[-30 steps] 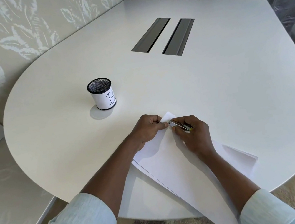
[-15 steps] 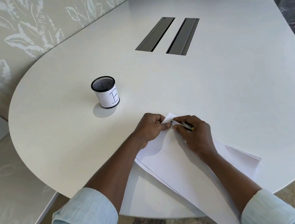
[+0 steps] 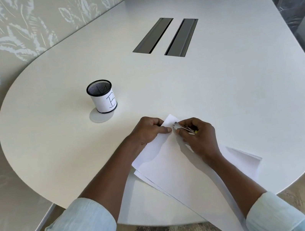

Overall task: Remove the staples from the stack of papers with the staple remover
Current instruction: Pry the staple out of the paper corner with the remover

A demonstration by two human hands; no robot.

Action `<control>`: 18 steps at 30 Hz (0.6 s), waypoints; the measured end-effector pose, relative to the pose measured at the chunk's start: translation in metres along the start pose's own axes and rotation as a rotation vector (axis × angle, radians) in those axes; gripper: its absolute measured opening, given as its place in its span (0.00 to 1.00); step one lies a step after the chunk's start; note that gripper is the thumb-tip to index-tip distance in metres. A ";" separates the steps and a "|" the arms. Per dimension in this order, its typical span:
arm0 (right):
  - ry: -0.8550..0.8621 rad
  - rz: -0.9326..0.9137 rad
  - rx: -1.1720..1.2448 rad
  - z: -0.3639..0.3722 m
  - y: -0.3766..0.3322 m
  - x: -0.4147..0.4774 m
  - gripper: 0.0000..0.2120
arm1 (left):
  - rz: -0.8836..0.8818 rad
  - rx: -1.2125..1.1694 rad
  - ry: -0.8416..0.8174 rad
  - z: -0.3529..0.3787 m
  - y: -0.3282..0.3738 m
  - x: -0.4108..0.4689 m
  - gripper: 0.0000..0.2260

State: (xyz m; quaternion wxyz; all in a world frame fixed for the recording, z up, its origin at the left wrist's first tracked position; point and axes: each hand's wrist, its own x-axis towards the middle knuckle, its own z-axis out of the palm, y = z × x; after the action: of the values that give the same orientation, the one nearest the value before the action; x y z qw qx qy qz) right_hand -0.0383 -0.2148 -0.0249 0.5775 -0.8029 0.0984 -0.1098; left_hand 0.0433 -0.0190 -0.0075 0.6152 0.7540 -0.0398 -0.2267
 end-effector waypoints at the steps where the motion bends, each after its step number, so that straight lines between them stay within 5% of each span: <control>1: -0.006 0.002 0.001 0.000 0.000 0.000 0.04 | -0.004 0.005 0.005 0.000 0.001 0.000 0.06; 18: -0.036 -0.012 0.016 0.006 0.004 0.004 0.04 | 0.033 0.051 0.046 0.003 -0.004 -0.004 0.07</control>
State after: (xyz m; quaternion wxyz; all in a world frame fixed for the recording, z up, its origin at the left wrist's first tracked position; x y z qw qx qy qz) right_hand -0.0324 -0.2116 -0.0303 0.5850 -0.8007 0.0822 -0.0998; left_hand 0.0375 -0.0197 -0.0100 0.6000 0.7739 -0.0437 -0.1980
